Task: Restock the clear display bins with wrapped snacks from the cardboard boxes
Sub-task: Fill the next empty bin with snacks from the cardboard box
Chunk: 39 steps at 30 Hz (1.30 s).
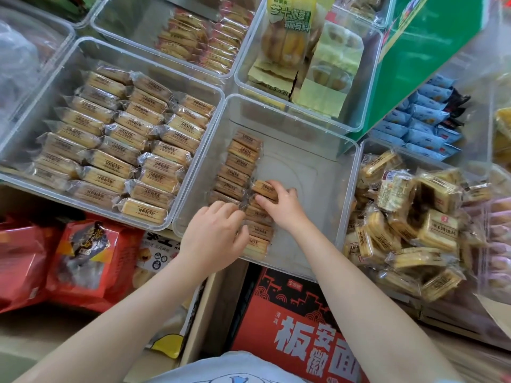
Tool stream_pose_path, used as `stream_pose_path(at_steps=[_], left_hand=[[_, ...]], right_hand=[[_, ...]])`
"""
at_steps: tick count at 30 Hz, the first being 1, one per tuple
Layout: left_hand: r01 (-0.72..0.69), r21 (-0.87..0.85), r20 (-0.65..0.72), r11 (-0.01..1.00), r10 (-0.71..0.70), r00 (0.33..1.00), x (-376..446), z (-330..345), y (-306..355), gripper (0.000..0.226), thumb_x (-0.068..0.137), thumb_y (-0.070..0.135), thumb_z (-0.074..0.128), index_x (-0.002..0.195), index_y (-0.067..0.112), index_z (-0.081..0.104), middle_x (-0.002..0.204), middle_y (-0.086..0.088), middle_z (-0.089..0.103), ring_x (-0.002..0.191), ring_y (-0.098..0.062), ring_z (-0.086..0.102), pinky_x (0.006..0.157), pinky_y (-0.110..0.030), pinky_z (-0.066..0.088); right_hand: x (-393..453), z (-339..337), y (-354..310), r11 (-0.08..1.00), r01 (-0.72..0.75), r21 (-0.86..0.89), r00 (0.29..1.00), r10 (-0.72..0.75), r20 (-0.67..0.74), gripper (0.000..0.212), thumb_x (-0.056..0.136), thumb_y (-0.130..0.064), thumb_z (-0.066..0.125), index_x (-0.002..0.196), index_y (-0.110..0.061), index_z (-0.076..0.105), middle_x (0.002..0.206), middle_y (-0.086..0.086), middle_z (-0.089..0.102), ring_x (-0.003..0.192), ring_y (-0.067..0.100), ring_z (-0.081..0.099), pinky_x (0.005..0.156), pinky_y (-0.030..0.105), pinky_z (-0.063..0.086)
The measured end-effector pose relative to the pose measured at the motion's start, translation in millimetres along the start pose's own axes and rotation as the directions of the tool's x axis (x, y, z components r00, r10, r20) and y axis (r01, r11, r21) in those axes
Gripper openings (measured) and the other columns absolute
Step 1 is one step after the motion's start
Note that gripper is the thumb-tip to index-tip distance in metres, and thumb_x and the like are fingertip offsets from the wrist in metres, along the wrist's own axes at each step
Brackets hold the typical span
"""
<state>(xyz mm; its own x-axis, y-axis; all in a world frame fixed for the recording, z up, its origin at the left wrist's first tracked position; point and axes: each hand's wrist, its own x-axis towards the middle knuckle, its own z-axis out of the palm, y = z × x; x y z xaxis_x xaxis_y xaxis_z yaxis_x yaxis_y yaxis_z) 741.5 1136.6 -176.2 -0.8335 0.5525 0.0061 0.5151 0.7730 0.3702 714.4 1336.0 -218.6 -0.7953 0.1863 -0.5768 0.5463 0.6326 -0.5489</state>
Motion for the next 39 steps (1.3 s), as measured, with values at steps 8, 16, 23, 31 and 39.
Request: stream_pose_path(at_steps=[8, 16, 23, 31, 39], left_hand=[[0.100, 0.046, 0.097, 0.994, -0.104, 0.990, 3, 2, 3, 0.042, 0.090, 0.041, 0.041, 0.083, 0.015, 0.073, 0.085, 0.001, 0.069, 0.080, -0.022, 0.061, 0.058, -0.034, 0.049], [0.097, 0.064, 0.092, 0.993, -0.103, 0.990, 2, -1, 5, 0.043, 0.089, 0.041, 0.037, 0.074, 0.015, 0.069, 0.075, 0.001, 0.064, 0.073, -0.023, 0.060, 0.056, -0.031, 0.041], [0.080, -0.108, 0.070, 0.991, -0.073, 0.995, -4, -9, 7, 0.038, 0.088, 0.037, 0.043, 0.084, 0.013, 0.072, 0.089, -0.001, 0.066, 0.089, -0.026, 0.061, 0.070, -0.036, 0.051], [-0.046, -0.477, 0.144, 0.878, 0.129, 0.981, -71, -21, 179, 0.020, 0.097, 0.029, 0.055, 0.103, 0.023, 0.073, 0.104, 0.007, 0.067, 0.099, -0.012, 0.061, 0.086, -0.034, 0.050], [0.069, -0.749, 0.303, 0.659, 0.248, 0.920, -163, 27, 375, 0.063, 0.090, 0.052, 0.061, 0.146, 0.036, 0.038, 0.141, 0.013, 0.042, 0.131, -0.006, 0.041, 0.108, -0.040, 0.043]], right_hand=[[-5, 17, -1, 0.952, 0.056, -0.302, 0.993, -0.084, -0.080, 0.062, 0.100, -0.062, 0.029, 0.151, -0.027, 0.023, 0.141, 0.014, 0.036, 0.116, 0.036, 0.055, 0.089, 0.043, 0.048], [12, -1, -11, 0.960, -0.007, -0.279, 0.994, -0.024, -0.107, 0.040, 0.105, -0.047, 0.035, 0.137, -0.031, 0.054, 0.127, 0.013, 0.044, 0.116, 0.037, 0.055, 0.097, 0.041, 0.044], [-62, -50, -24, 0.953, 0.158, -0.257, 0.981, -0.181, -0.066, 0.041, 0.105, -0.038, 0.039, 0.146, -0.032, 0.045, 0.140, 0.011, 0.042, 0.121, 0.027, 0.051, 0.105, 0.041, 0.041], [-320, -174, 58, 0.926, 0.370, -0.080, 0.787, -0.358, -0.503, 0.020, 0.100, -0.023, 0.053, 0.086, -0.022, 0.068, 0.075, 0.000, 0.067, 0.068, 0.018, 0.063, 0.067, 0.040, 0.052], [-437, -193, 229, 0.995, 0.093, -0.020, 0.767, -0.085, -0.636, 0.028, 0.099, -0.022, 0.053, 0.077, -0.010, 0.064, 0.069, 0.003, 0.063, 0.066, 0.018, 0.059, 0.067, 0.039, 0.051]])
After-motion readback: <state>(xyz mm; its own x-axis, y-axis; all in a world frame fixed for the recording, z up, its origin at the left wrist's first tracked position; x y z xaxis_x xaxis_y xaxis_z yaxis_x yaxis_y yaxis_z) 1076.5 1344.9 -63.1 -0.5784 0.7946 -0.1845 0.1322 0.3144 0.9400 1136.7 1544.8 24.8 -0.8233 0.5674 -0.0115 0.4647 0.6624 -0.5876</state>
